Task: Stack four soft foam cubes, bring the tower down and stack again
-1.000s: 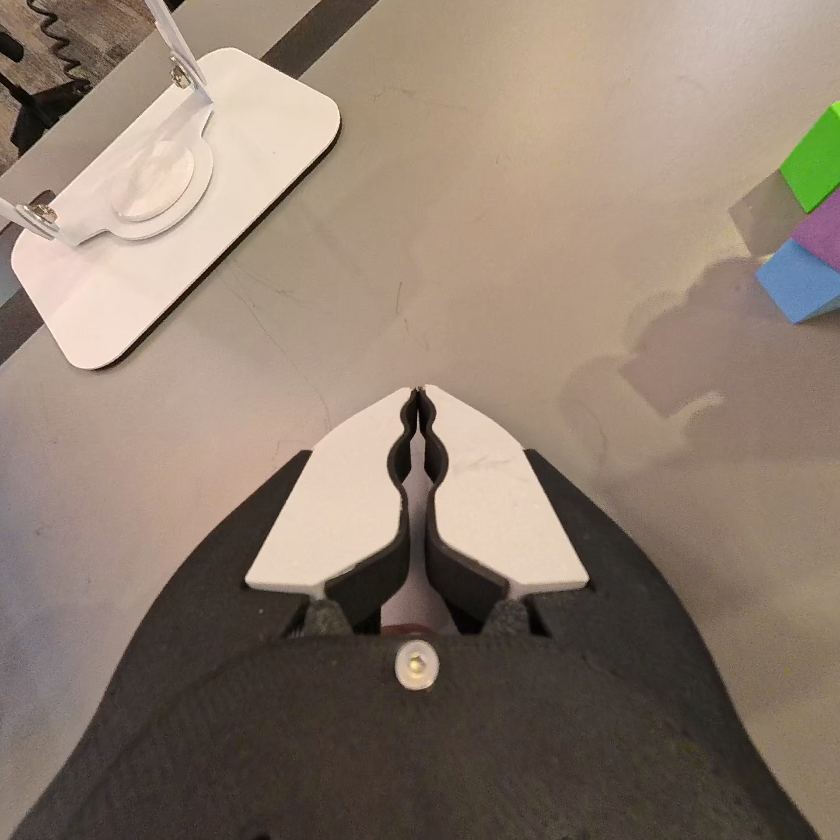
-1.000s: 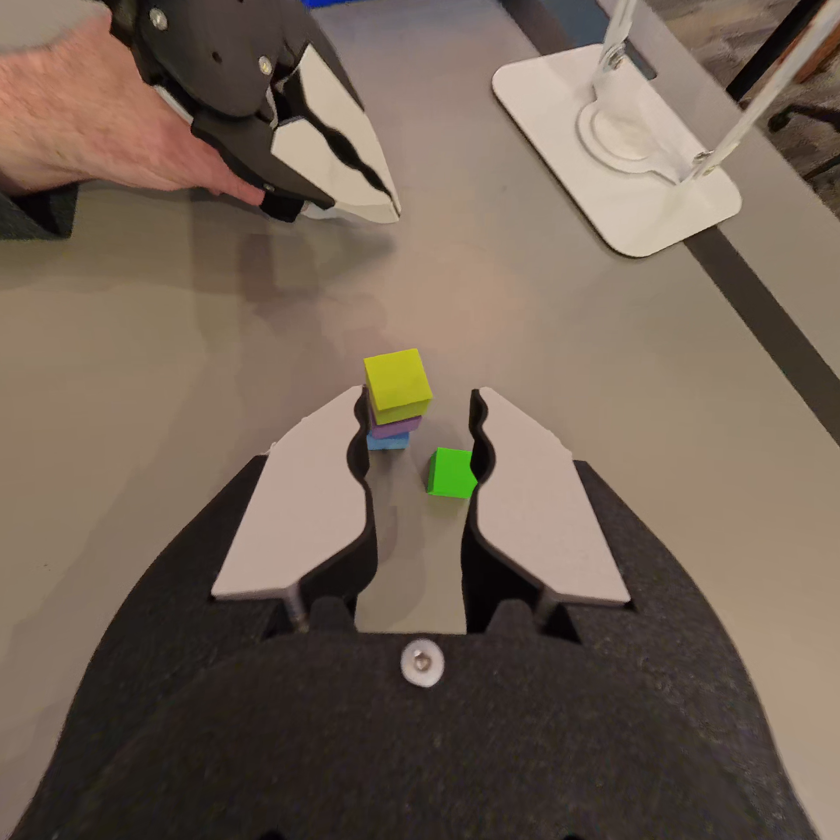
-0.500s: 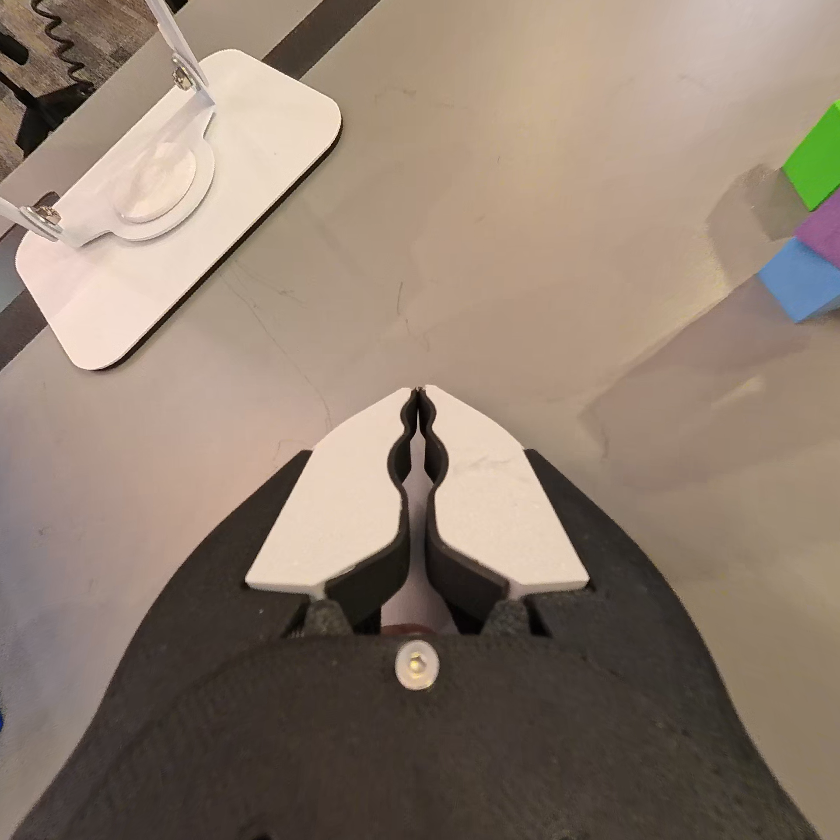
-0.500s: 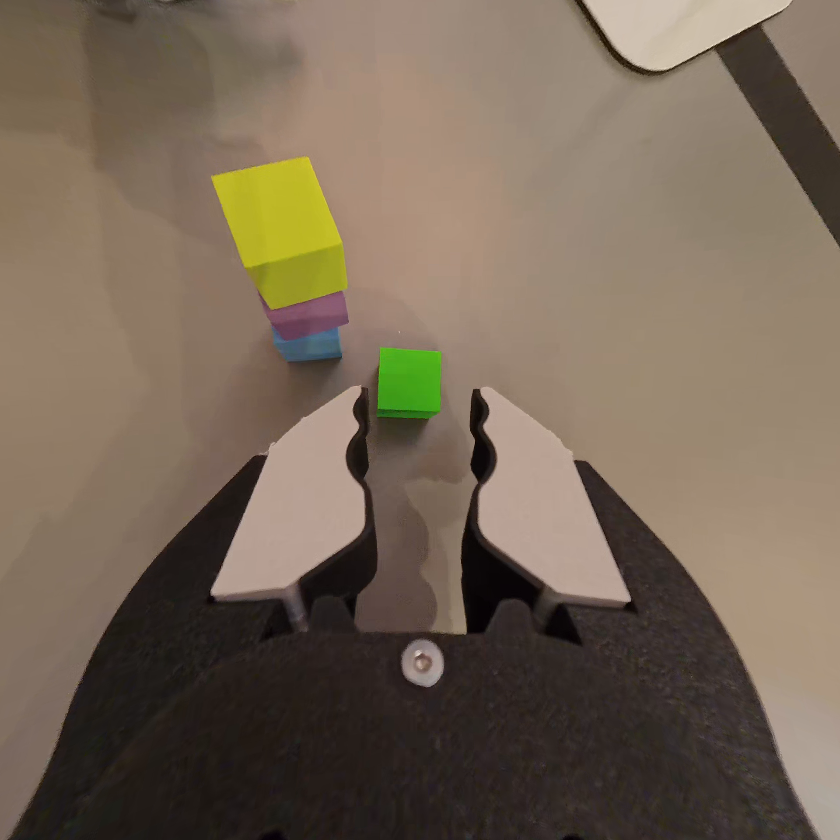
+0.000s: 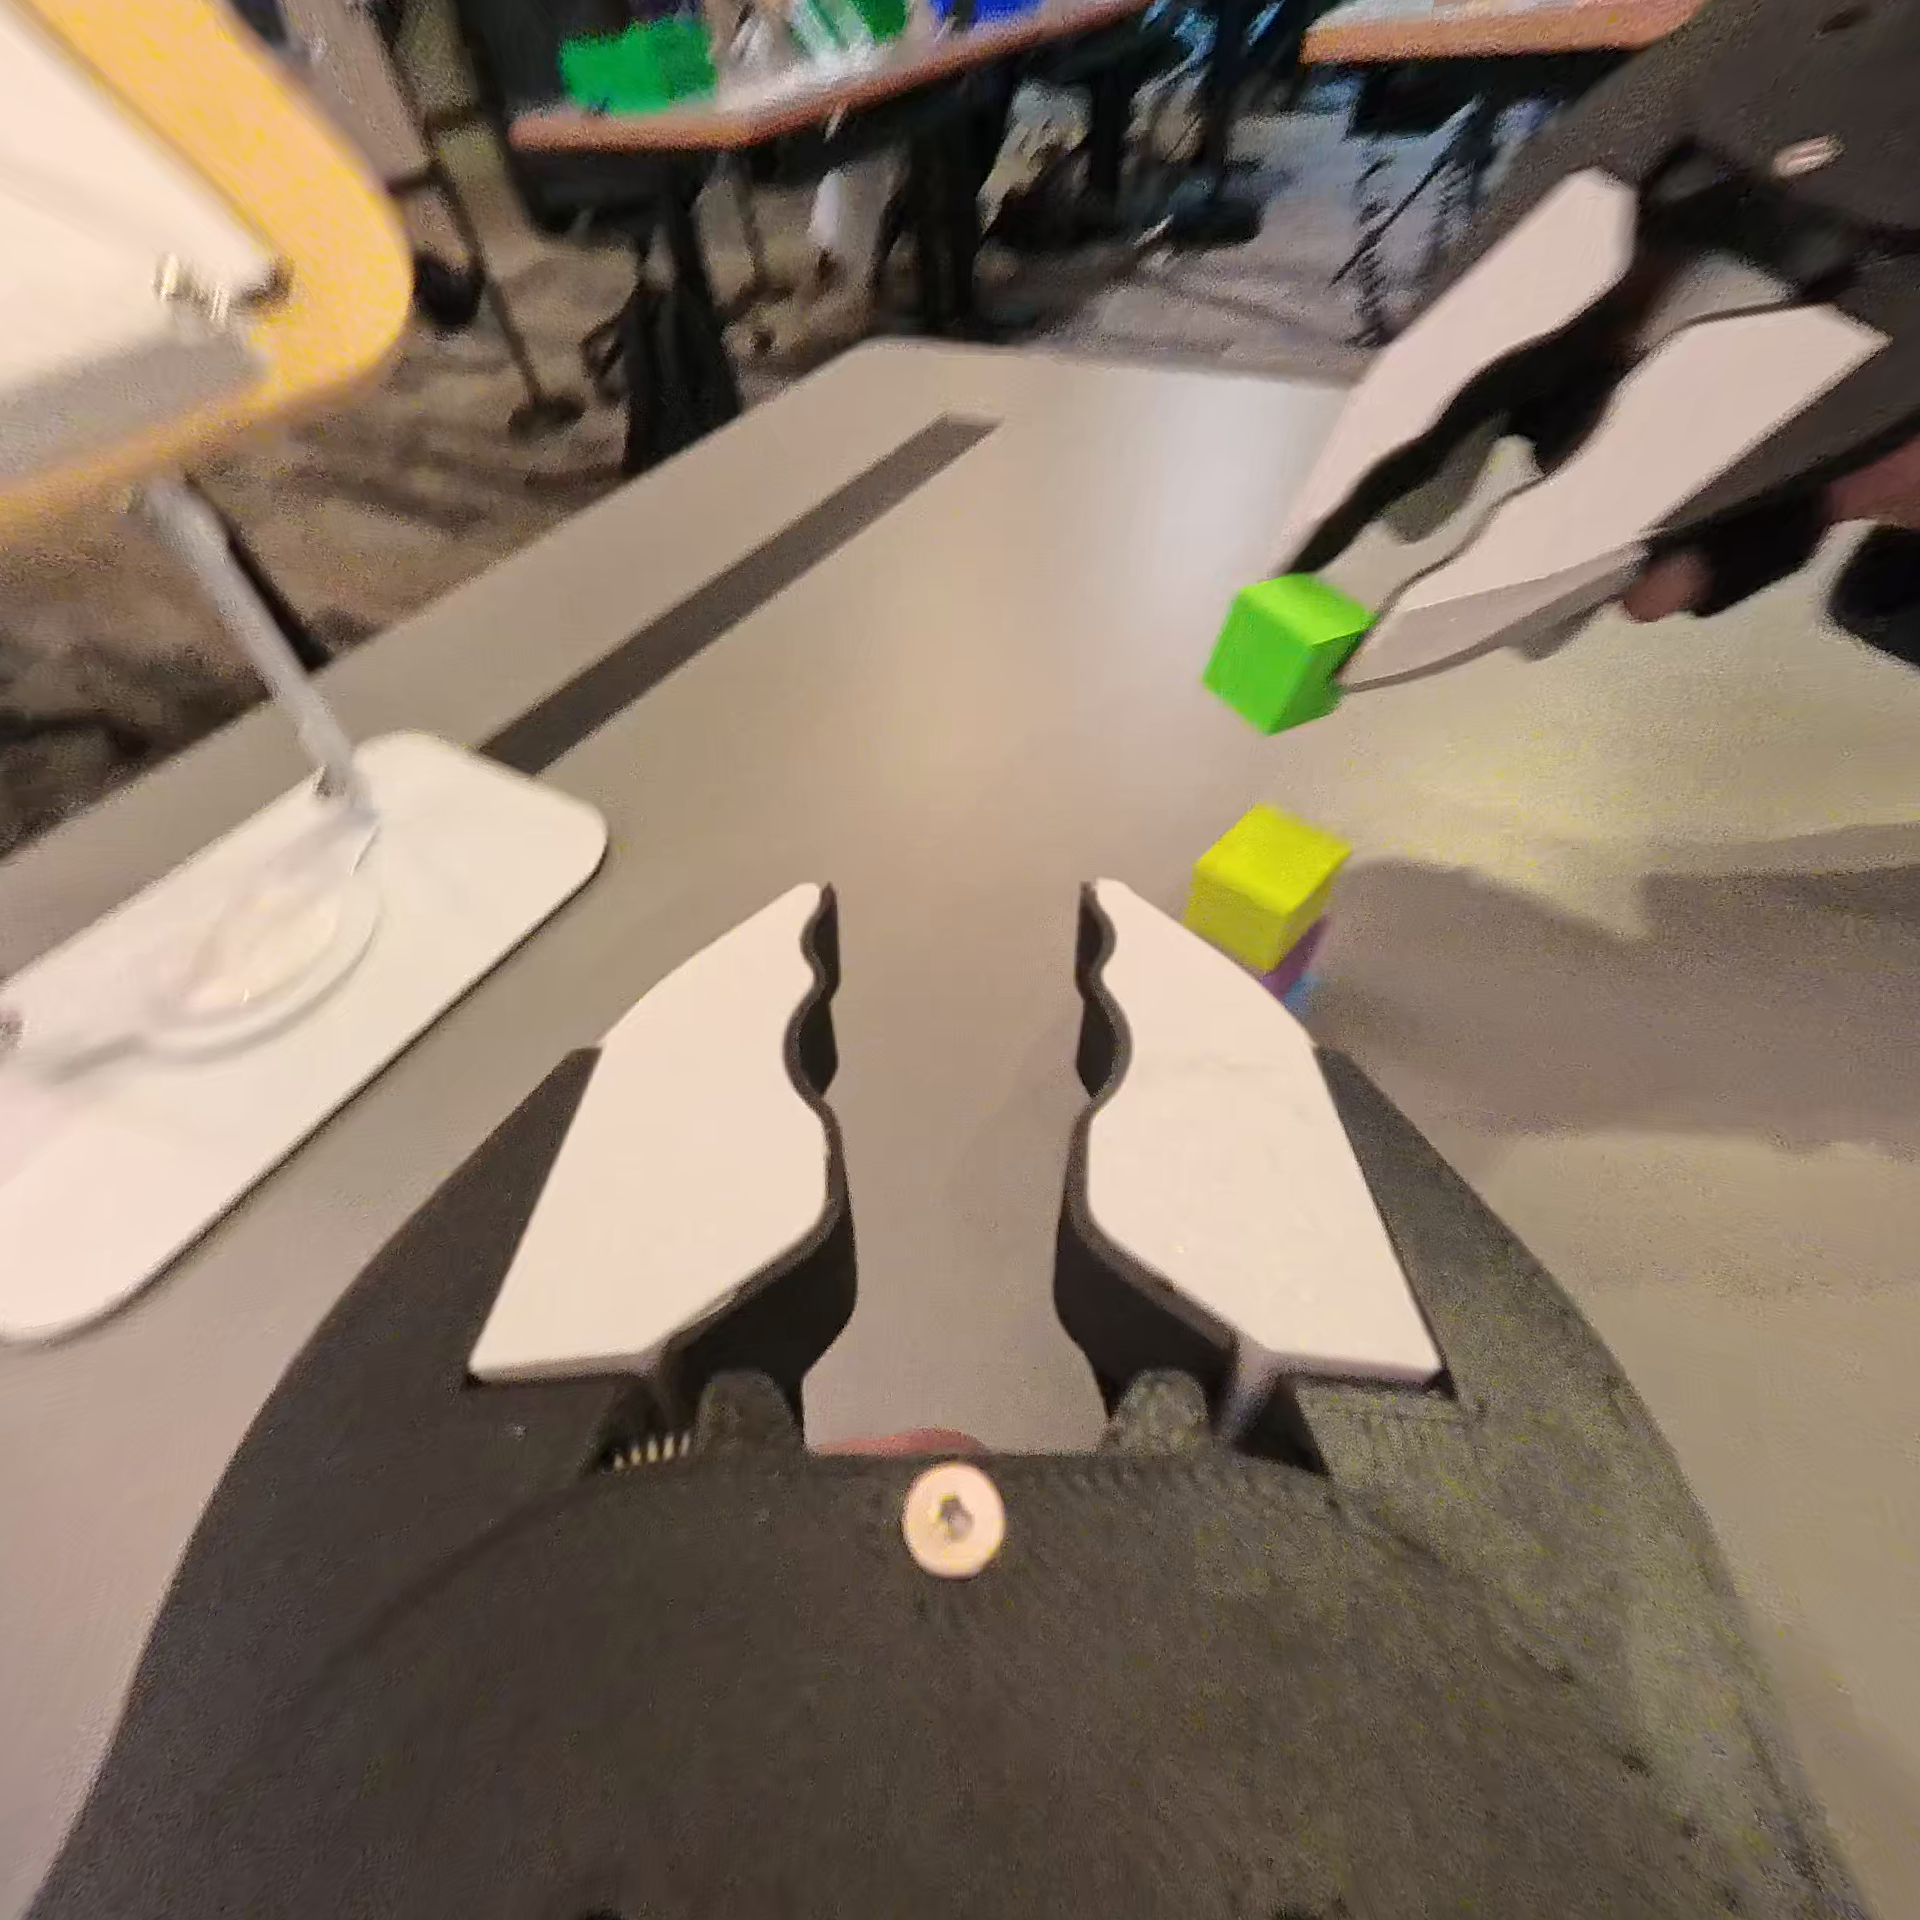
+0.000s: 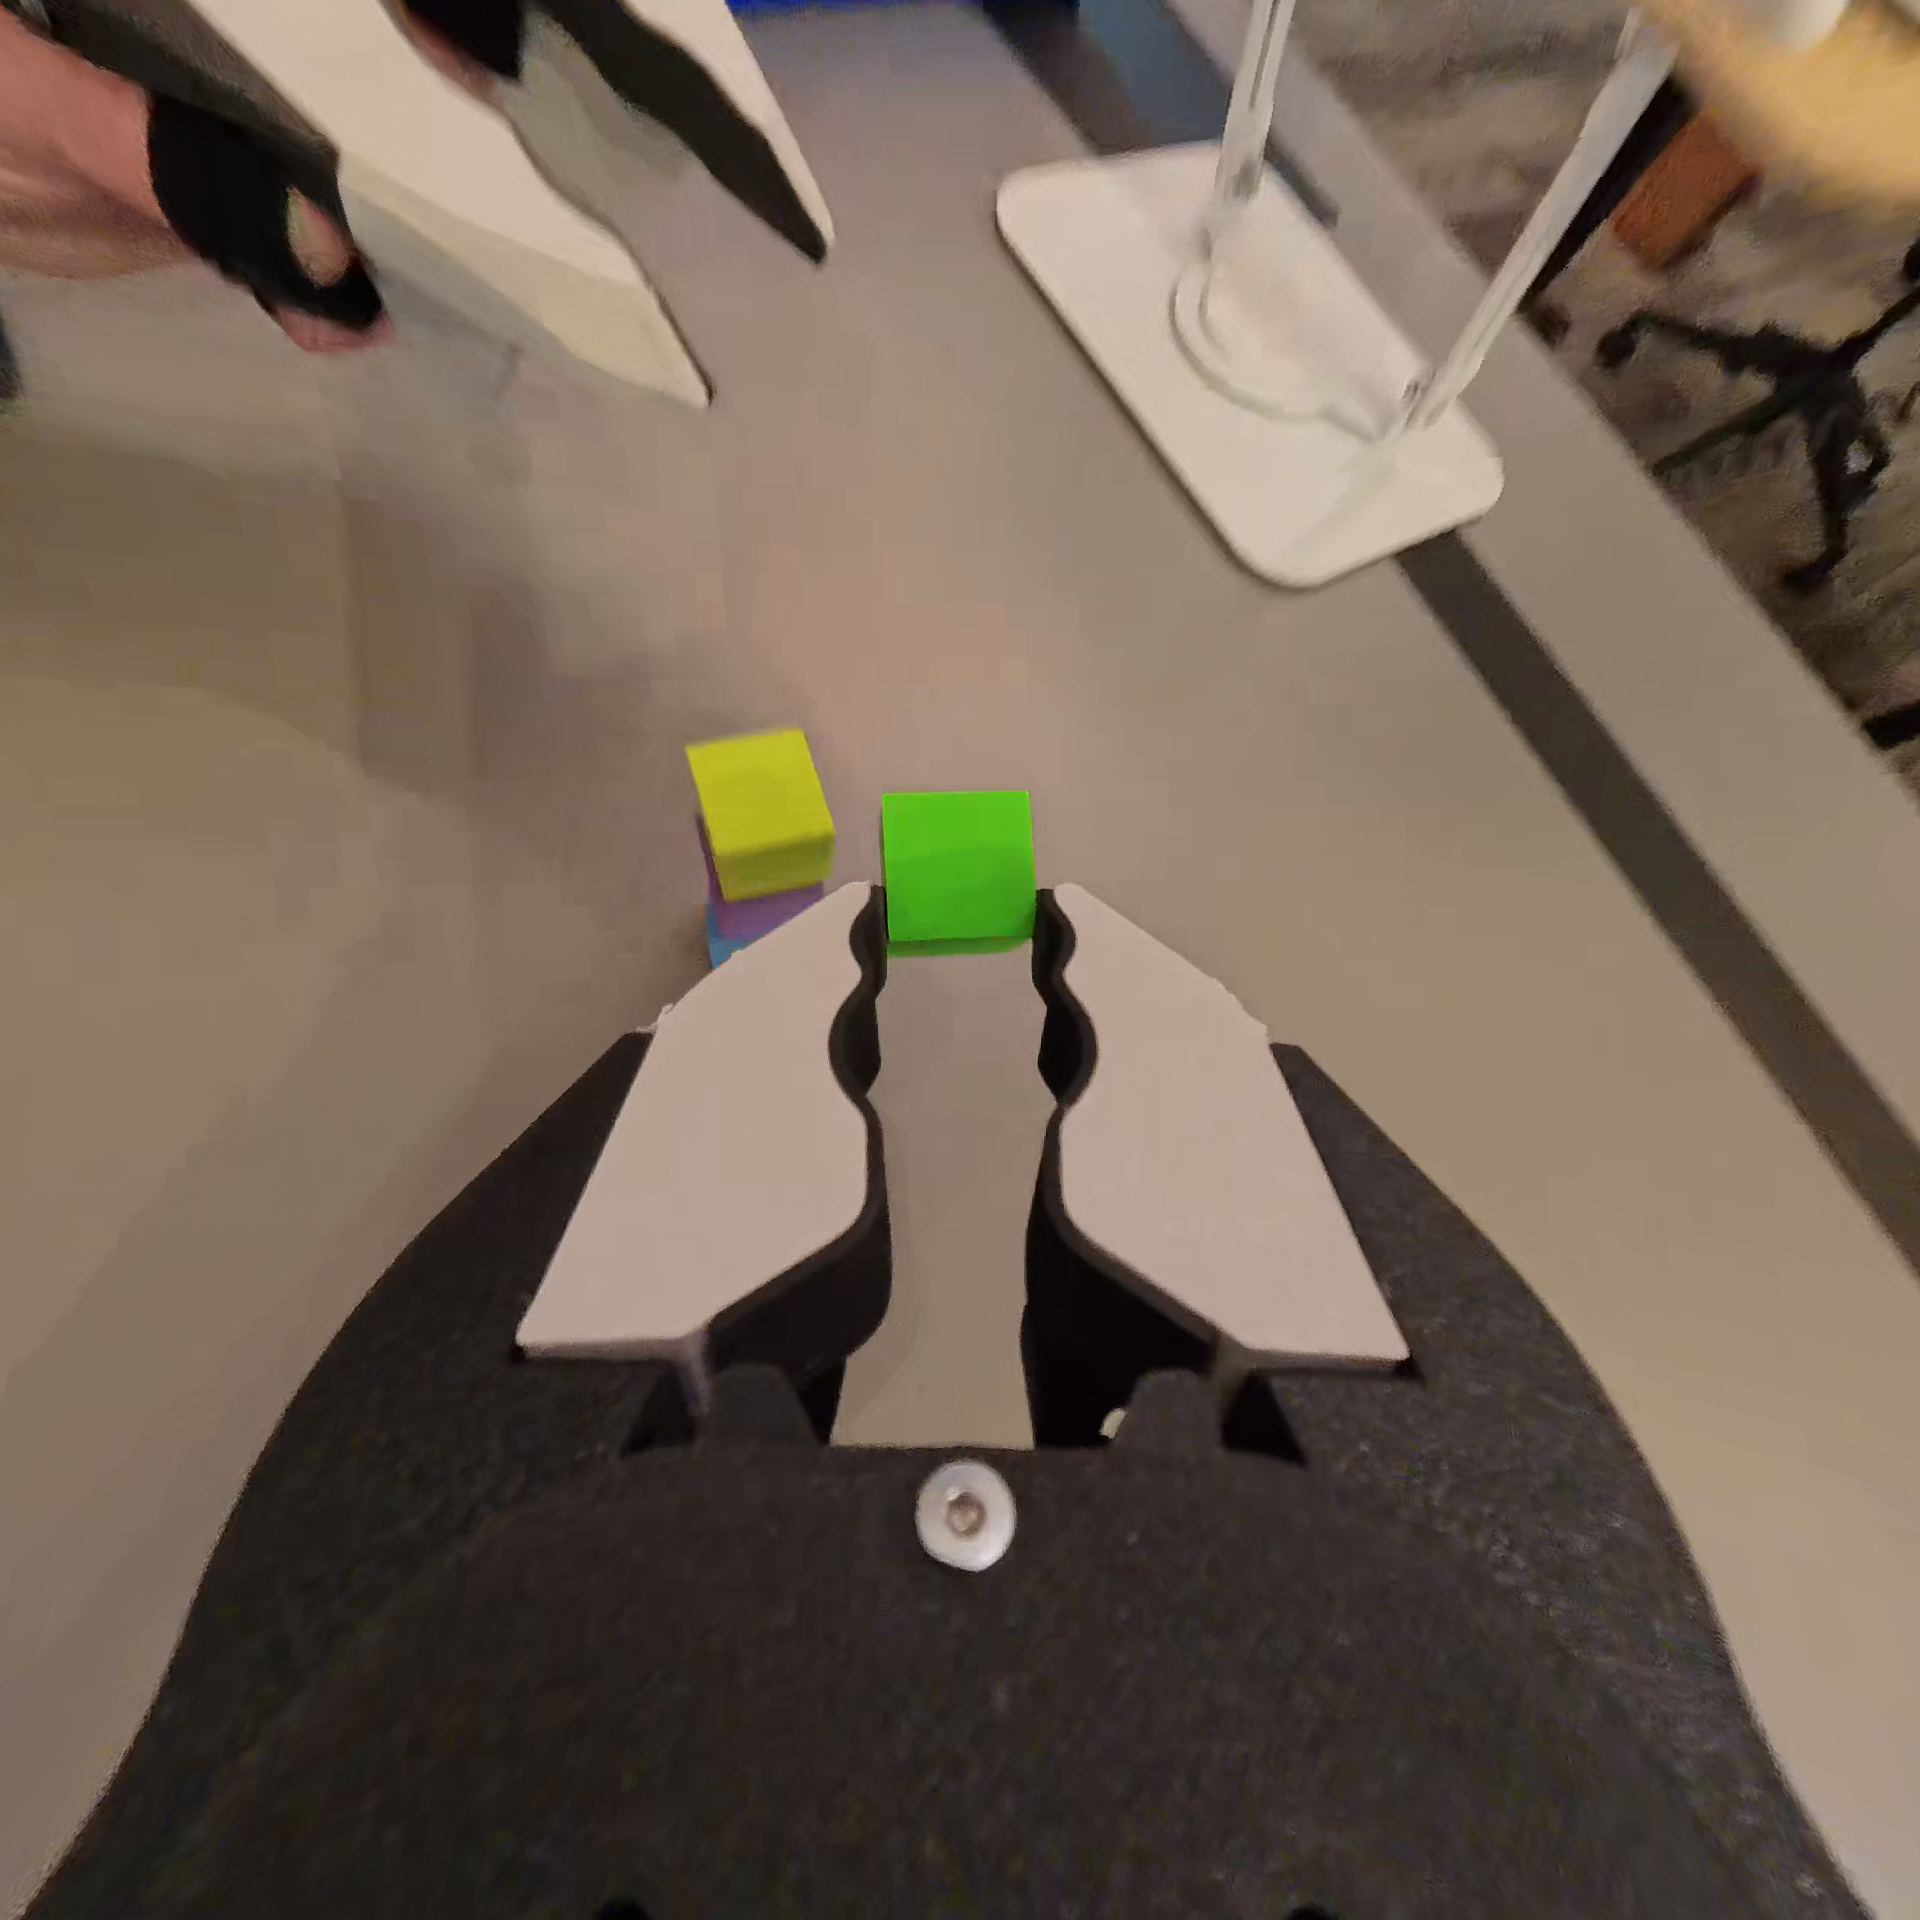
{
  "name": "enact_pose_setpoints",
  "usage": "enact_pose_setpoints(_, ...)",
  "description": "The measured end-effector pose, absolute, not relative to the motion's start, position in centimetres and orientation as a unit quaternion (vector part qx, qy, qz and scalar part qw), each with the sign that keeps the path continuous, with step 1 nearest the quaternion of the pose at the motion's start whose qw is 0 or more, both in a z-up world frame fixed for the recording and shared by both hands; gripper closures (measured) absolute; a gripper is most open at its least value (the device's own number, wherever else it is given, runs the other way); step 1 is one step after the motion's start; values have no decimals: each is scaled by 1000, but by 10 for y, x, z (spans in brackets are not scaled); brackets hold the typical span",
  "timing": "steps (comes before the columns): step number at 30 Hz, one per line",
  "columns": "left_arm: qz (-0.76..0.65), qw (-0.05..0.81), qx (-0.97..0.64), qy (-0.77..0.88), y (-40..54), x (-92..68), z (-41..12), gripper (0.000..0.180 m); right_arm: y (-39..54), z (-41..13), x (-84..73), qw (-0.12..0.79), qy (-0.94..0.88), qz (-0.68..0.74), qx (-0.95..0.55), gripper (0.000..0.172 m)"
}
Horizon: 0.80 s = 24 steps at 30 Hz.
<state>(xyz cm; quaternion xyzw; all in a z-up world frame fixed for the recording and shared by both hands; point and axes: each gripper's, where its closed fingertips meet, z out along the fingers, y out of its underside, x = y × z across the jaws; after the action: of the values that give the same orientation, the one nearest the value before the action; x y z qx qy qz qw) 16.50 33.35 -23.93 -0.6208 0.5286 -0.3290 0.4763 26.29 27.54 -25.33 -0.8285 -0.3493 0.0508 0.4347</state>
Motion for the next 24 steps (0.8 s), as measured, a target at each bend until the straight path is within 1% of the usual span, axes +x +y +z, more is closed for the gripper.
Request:
enact_pose_setpoints(3,-352,479,-559,579,300,182,-216,134,269,-221,241,461,-385,81,-796,145)
enact_pose_setpoints(6,-377,456,-520,616,275,198,-210,134,266,-210,225,461,-417,90,-778,145)
enact_pose_setpoints(12,-403,426,-497,639,255,209,-217,135,260,-217,213,440,-459,110,-764,145)
enact_pose_setpoints(16,-407,409,-490,653,251,211,-223,142,256,-222,210,428,-478,116,-758,145)
enact_pose_setpoints(24,-458,370,-484,647,253,215,-229,148,258,-226,215,405,-492,128,-760,145)
